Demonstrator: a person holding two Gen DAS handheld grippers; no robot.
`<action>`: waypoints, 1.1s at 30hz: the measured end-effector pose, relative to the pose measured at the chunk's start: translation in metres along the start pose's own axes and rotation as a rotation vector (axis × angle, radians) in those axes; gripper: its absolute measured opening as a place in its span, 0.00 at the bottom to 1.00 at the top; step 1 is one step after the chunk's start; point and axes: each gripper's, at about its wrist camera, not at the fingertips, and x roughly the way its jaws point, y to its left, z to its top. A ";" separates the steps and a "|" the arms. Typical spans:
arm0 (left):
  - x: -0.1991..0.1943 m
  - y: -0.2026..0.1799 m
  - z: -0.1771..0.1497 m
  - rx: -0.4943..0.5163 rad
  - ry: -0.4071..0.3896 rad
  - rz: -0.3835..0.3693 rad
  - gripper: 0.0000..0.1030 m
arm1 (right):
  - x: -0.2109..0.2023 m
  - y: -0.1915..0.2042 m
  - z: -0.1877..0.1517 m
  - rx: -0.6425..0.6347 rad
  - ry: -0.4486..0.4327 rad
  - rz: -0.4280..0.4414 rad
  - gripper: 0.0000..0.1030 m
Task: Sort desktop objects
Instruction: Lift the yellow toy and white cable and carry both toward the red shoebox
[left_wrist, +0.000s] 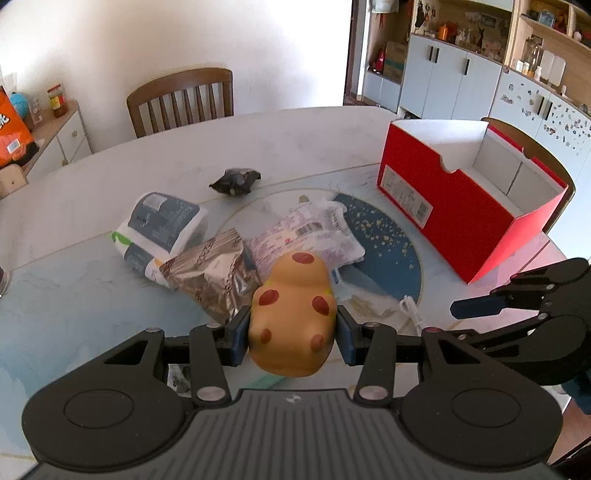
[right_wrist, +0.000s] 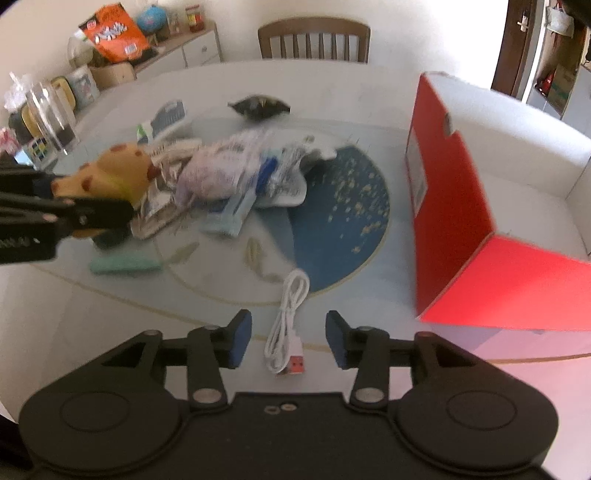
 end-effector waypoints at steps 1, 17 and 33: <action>0.001 0.002 -0.001 -0.005 0.002 0.003 0.44 | 0.003 0.001 -0.001 0.001 0.007 -0.004 0.44; 0.008 0.017 -0.004 -0.025 0.022 0.000 0.44 | 0.015 0.010 -0.002 -0.023 0.027 -0.072 0.27; 0.001 0.010 0.006 -0.030 -0.011 0.013 0.44 | -0.014 0.004 0.006 -0.006 -0.019 -0.056 0.07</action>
